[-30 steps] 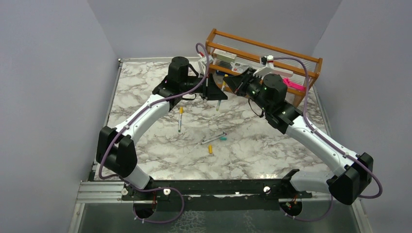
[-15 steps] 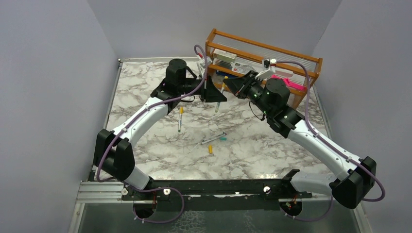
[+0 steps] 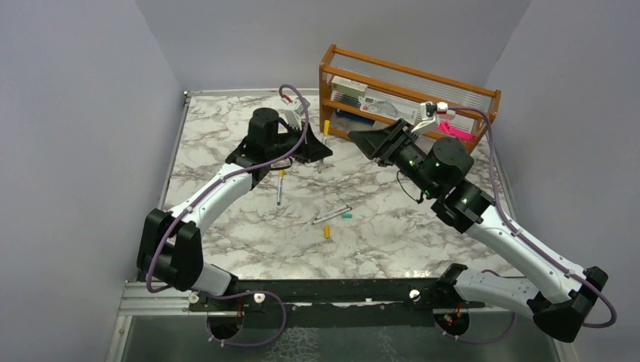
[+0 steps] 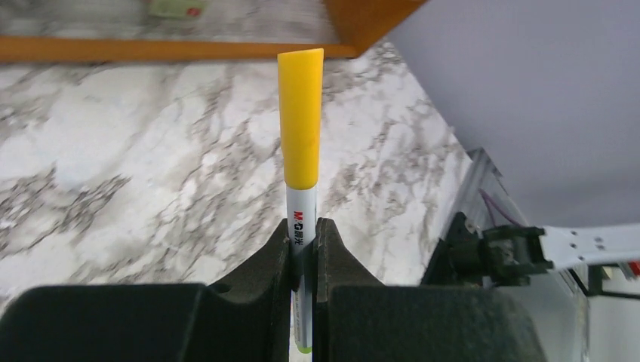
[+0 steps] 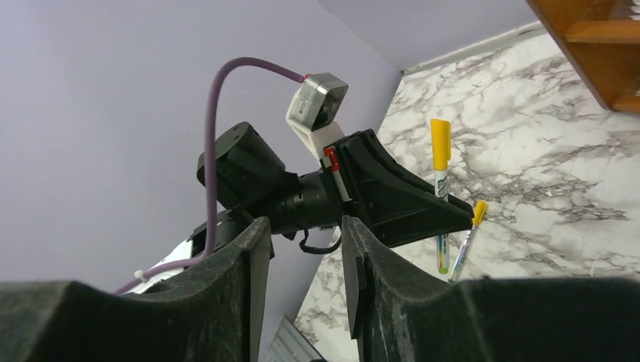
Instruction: Insert the pens into the pen caps
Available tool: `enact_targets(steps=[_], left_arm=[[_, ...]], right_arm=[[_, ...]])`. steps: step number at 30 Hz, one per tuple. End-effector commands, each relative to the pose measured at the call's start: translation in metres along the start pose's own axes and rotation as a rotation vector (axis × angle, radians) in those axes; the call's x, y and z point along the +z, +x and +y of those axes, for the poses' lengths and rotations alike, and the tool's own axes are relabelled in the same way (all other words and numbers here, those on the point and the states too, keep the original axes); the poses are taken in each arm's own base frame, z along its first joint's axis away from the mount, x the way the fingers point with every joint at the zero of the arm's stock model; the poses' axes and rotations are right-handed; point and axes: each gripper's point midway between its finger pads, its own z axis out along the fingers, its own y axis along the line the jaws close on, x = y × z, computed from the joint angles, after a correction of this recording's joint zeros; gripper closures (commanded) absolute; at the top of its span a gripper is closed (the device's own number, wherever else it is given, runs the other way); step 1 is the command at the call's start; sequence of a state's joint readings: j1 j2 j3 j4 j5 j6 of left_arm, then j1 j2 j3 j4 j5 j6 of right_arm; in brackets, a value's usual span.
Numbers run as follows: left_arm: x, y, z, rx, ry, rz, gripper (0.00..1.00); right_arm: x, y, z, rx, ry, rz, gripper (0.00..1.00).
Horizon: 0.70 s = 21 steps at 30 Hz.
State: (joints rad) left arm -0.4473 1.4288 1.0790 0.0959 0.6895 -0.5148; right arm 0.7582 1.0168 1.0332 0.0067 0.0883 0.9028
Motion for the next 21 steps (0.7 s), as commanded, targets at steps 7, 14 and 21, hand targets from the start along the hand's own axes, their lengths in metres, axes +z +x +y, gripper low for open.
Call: enact_targets(steps=[7,14,21], left_arm=[[-0.017,0.039,0.110,-0.148,-0.500,0.077,1.00],[-0.045,0.100,0.166,-0.327,-0.744,0.267,1.00],[-0.058,0.133,0.184,-0.355,-0.816,0.360,0.91]], right_arm=[[-0.014,0.041,-0.058,0.008,0.166,0.093,0.60],[-0.016,0.051,-0.071,-0.006,0.210,0.130,0.61],[-0.018,0.058,-0.078,-0.019,0.225,0.154,0.61]])
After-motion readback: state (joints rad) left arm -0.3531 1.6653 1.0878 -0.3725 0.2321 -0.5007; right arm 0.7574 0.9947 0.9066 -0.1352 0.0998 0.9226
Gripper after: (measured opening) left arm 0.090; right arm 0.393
